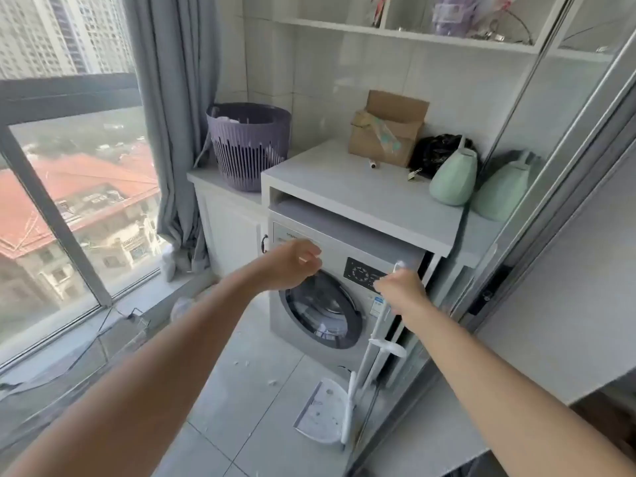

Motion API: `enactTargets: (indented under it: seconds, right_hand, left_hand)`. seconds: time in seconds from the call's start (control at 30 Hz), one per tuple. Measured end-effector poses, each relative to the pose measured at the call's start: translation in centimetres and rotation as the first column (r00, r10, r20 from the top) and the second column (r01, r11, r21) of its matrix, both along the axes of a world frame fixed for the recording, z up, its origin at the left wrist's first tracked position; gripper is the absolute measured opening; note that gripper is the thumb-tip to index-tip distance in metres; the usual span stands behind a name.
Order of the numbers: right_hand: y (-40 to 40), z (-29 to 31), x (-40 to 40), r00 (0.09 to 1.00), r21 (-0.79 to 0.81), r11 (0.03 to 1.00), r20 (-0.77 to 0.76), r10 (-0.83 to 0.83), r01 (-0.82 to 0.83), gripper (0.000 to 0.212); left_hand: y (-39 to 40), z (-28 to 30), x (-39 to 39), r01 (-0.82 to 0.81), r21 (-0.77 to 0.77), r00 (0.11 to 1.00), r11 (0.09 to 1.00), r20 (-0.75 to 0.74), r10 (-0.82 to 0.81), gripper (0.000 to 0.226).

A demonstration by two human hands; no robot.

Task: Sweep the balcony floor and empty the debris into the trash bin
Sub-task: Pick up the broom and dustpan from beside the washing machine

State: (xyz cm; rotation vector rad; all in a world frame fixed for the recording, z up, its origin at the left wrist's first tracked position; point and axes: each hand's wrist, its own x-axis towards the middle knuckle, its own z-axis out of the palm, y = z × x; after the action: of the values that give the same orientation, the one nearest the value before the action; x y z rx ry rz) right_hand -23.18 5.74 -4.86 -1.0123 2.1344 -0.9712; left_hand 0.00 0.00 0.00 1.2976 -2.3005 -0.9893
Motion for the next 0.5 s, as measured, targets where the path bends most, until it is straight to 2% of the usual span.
enactTargets:
  seconds: [0.07, 0.17, 0.33, 0.5]
  right_hand:
    - [-0.7, -3.0, -0.7, 0.986, 0.101, 0.986, 0.092, -0.140, 0.131, 0.048]
    - [-1.2, -8.0, -1.1, 0.958, 0.230, 0.937, 0.051, -0.282, 0.264, 0.055]
    - [-1.7, -13.1, -0.8, 0.975, 0.317, 0.924, -0.131, -0.179, 0.213, 0.051]
    - [-2.1, -17.2, 0.2, 0.964, 0.444, 0.889, -0.264, 0.008, 0.114, 0.078]
  left_hand:
    - [-0.4, -1.2, -1.8, 0.001, 0.047, 0.999, 0.999, 0.050, -0.003, 0.040]
    - [-1.0, -3.8, -4.4, 0.002, 0.120, 0.992, 0.993, 0.124, -0.017, 0.040]
    - [-1.9, -7.2, -8.9, 0.009, 0.195, 0.982, 0.981, 0.183, -0.045, 0.022]
    - [-1.7, -9.9, -12.1, -0.016, 0.276, 0.986, 0.961, 0.162, -0.031, 0.023]
